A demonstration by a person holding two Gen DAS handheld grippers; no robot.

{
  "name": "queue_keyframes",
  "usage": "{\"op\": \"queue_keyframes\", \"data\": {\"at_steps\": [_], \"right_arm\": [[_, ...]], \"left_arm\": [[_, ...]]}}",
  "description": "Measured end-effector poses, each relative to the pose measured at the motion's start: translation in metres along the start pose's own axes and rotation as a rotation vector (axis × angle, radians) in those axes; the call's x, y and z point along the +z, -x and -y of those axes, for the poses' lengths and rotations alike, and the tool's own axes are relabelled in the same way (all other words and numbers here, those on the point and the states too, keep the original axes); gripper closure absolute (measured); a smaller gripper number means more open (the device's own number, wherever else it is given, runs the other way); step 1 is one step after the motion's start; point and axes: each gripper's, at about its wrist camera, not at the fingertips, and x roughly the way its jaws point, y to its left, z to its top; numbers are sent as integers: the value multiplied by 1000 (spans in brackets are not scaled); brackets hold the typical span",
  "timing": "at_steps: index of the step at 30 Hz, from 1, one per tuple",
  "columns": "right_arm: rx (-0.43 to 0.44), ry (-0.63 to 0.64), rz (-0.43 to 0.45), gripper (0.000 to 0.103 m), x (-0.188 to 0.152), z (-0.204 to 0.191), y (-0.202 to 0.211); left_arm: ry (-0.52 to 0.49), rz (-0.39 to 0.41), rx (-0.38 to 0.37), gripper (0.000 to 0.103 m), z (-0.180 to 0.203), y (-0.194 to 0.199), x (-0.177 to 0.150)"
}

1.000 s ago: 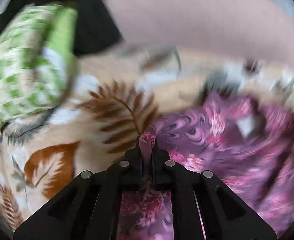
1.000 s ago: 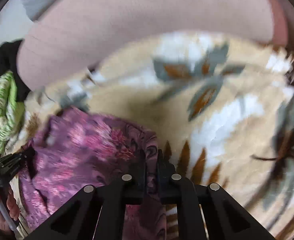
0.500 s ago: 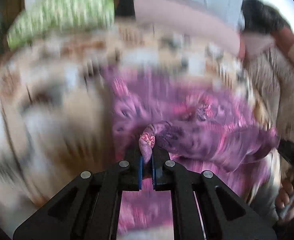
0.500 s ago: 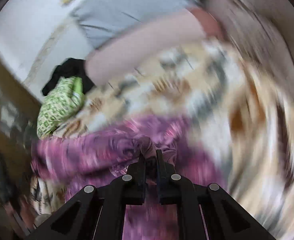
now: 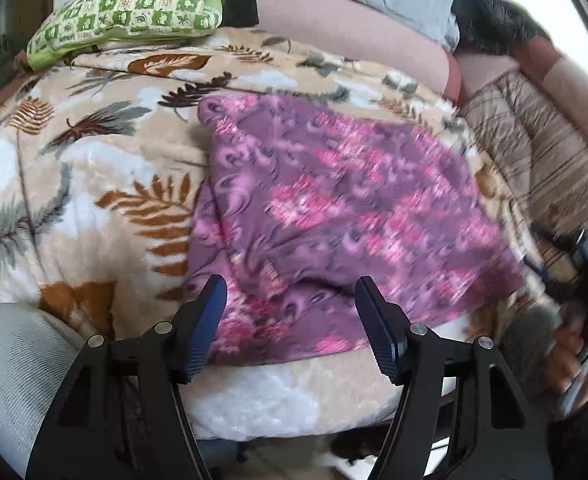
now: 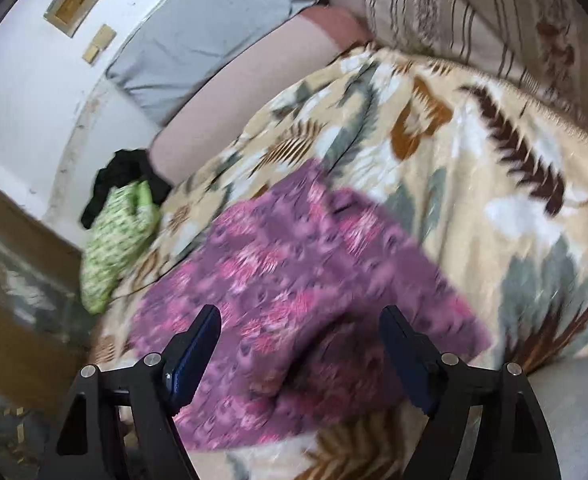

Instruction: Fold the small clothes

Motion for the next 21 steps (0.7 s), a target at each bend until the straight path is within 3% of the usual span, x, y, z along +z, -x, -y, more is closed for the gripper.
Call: {"op": "queue_keyframes", "data": {"at_steps": [5,6,7,9,10,12,15,16,18,20,21], "right_arm": [[9,-15,-107,23,-3,4,-31],[16,-20,-129,30,-4,4,-40],[24,-27,-173,47,-4,5,-53],[-14,-35,-213,71,-4,7,-69],[-49,-37,-218,82,-1,8,-75],[-47,-47,-204,95,8,9,-72],[-15,25,-133,96,23,-5,-39],[-52,86,-103,96,23,-14,-26],[-132,157,-97,96,11,-20,-18],[-183,133,-142,96,-6,-8,-30],[-175,99,-182,96,-11,-3,-38]], "left_arm": [[73,-50,-67,37,-3,-9,8],[110,-92,-71,37,-4,-21,13],[149,-133,-85,37,-9,-35,17],[204,-212,-118,64,-14,-64,24],[207,-235,-113,89,-15,-75,26],[210,-258,-88,91,-17,-83,30],[167,-178,-163,92,-7,-45,31],[131,-155,-178,92,-1,-30,27],[111,-187,-176,92,4,-28,11],[79,-244,-76,92,4,-51,-7],[72,-255,14,92,0,-64,-16]]}}
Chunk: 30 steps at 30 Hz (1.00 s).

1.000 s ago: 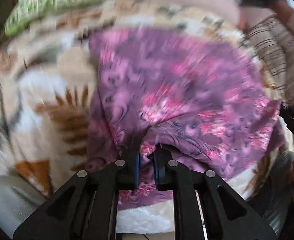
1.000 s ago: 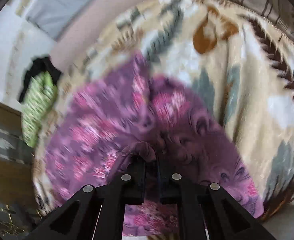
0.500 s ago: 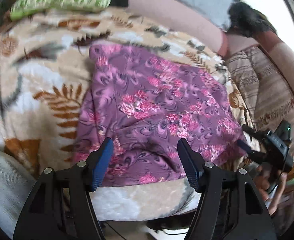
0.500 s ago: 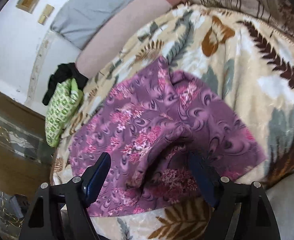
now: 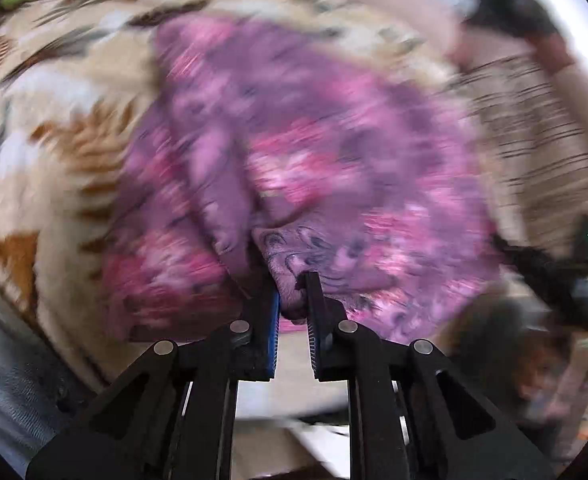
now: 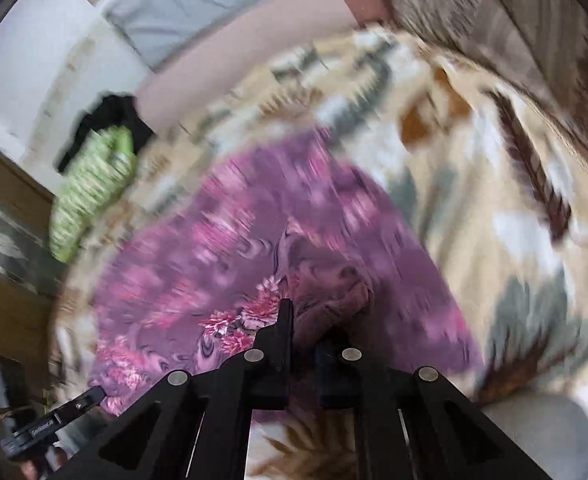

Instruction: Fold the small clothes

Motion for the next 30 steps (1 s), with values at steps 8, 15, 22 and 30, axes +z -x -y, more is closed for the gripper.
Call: {"op": "queue_keyframes", "data": {"at_steps": [8,15,22,30], "right_arm": [[-83,-11,50,67,0,-3,12],[56,-50,244,22,23,10,65],[178,-88,43,22,127,-2,0],[157,-248,-80,61,159,30,-88]], "left_arm": [[2,62,11,76,-6,26,-5],[4,266,-25,41,-24,89,11],[23,196,116,36,-44,47,116],[144,102,25,36,-73,-17,172]]}}
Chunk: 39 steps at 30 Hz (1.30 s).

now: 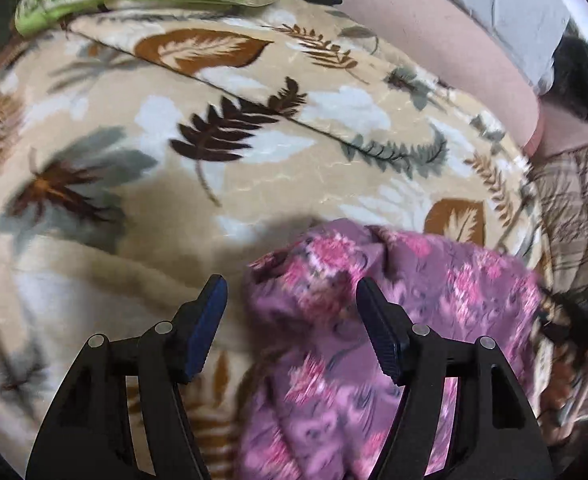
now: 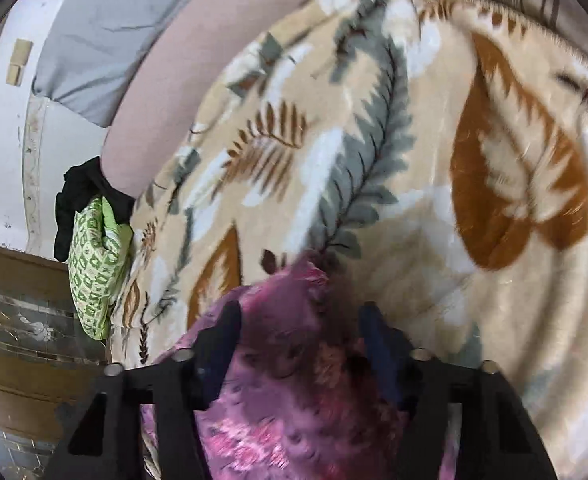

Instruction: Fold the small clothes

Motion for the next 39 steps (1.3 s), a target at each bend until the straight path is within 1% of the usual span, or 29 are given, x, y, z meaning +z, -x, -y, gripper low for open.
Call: {"op": "queue_keyframes", "data": {"at_steps": [1,2,3,4,5,7,8,10,11,13,14,15,17,18,19,21,22,23,24,25,26,27,28,29,30,32,35,38,39], "right_arm": [[18,-7,-3,63,1,-1,-3],[20,21,-8,65,2,-7,-3],[-4,59,-2,75,3,-15,-3],[-39,93,19,91,4,-22,-1],[-52,114,39,95,6,-26,1],[-23,110,99,96,12,-28,13],[8,109,150,96,15,-29,26],[18,125,228,97,18,-35,45],[-2,144,267,97,18,-41,50],[-48,175,307,97,19,-50,50],[-84,185,300,97,21,-52,42],[-115,186,271,97,24,-51,32],[-196,157,160,97,28,-37,1],[-208,113,109,97,29,-25,-12],[-187,78,82,97,31,-17,-16],[-108,18,92,96,34,-7,-7],[-53,4,127,96,35,-6,7],[-26,2,161,94,33,-7,18],[-7,8,223,88,28,-9,34],[-17,36,312,71,19,-12,58],[-32,61,358,55,9,-15,73],[-38,73,389,24,-2,-15,86],[-27,81,419,16,-18,-11,101],[-5,88,423,16,-35,-7,110],[13,92,406,16,-50,-1,115],[-13,70,343,16,-83,11,115],[-17,19,216,16,-120,28,101],[-18,6,150,24,-136,35,91],[-26,20,137,31,-138,32,87]], "left_arm": [[26,-10,-18,44,-2,-6,-3],[55,-31,-41,65,-3,-11,-4],[58,-52,-62,73,0,-16,-3],[36,-64,-66,88,4,-18,-1],[18,-48,-70,94,8,-16,1],[16,22,-84,96,11,1,1],[12,73,-87,96,11,12,2],[31,140,-123,96,6,29,4],[35,158,-128,96,4,31,6],[25,155,-96,96,7,23,9],[13,148,-71,96,9,18,10],[-6,128,-27,96,12,7,11],[-14,66,46,93,11,-13,11],[0,46,65,91,7,-18,11],[10,34,60,88,5,-18,11],[18,57,32,85,4,-7,12],[9,87,23,79,5,2,12],[-1,109,23,68,6,7,10],[-16,131,39,60,7,15,6],[-22,139,51,54,7,19,1],[-29,149,59,54,8,26,-6],[-45,154,63,54,10,36,-17],[-58,160,66,54,12,45,-29],[-64,164,60,54,14,52,-40],[-66,164,37,54,15,61,-56],[-67,154,-22,54,16,74,-93],[-114,148,-18,54,31,82,-132],[-141,109,-20,54,46,78,-147],[-134,104,-20,54,46,76,-150]]}}
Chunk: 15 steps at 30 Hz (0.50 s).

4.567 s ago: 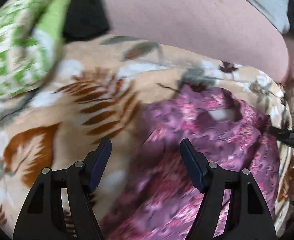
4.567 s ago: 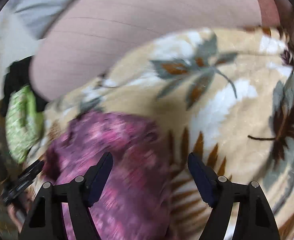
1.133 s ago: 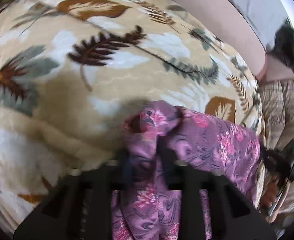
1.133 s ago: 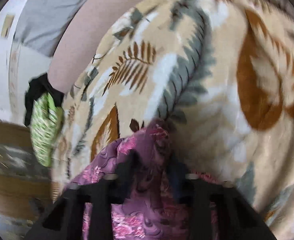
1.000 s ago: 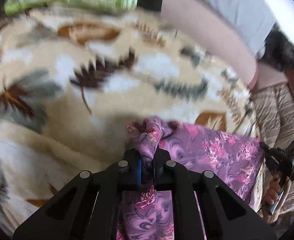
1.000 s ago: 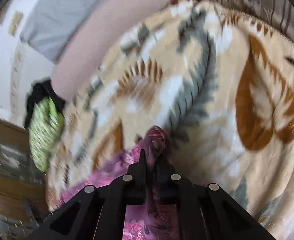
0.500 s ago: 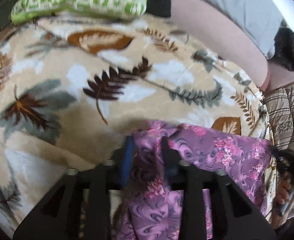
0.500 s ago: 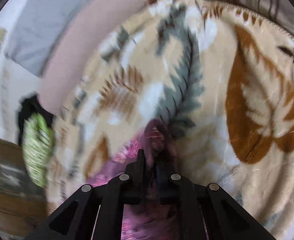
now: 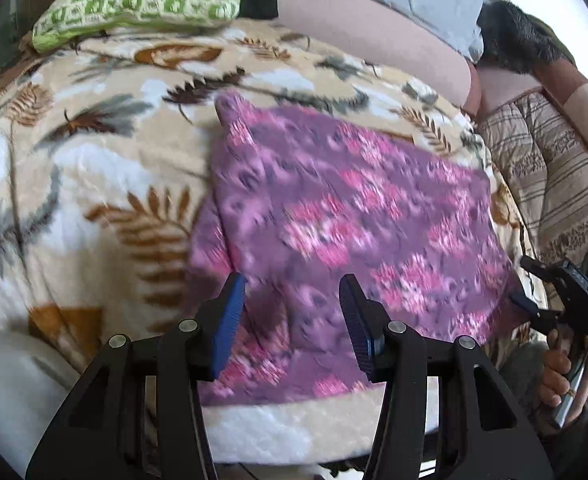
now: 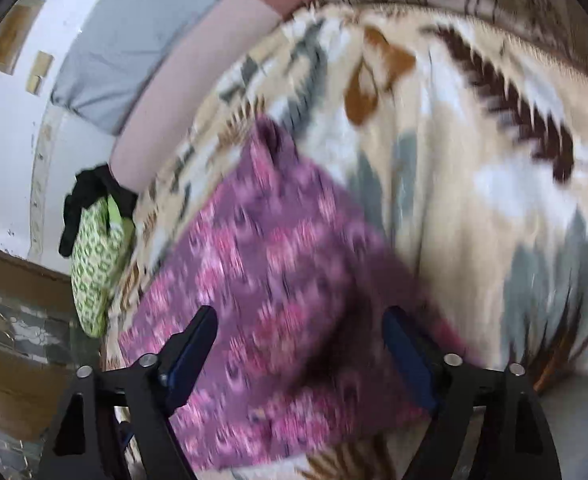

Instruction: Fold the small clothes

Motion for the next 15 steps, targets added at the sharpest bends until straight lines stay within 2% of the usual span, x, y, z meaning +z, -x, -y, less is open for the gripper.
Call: {"op": "queue_keyframes", "data": {"at_steps": [2,3,4,7,10,12,14,15], "right_arm": [[-44,42,-22,42,0,-6,-7],[-53,57,-27,53,-1,-7,-8],[-56,71,-33,57,-2,-9,-10],[-97,106,-29,57,-4,-14,-13],[-118,85,-54,57,-1,-8,-22],[-96,63,-55,57,0,-4,-23],[-89,69,-42,61,1,-5,-22],[-93,79,-46,65,1,-6,-22]], "left_arm": [[22,-17,8,54,-2,-5,-6],[46,-42,2,54,-4,-10,-8],[69,-64,-23,54,-7,-13,-9],[132,-98,-58,54,-15,-20,-17],[127,-107,-66,54,-12,-25,-19],[117,-101,-89,54,-9,-26,-17],[95,-102,-83,54,-4,-30,-16],[100,-128,-74,54,-4,-37,-15]]}}
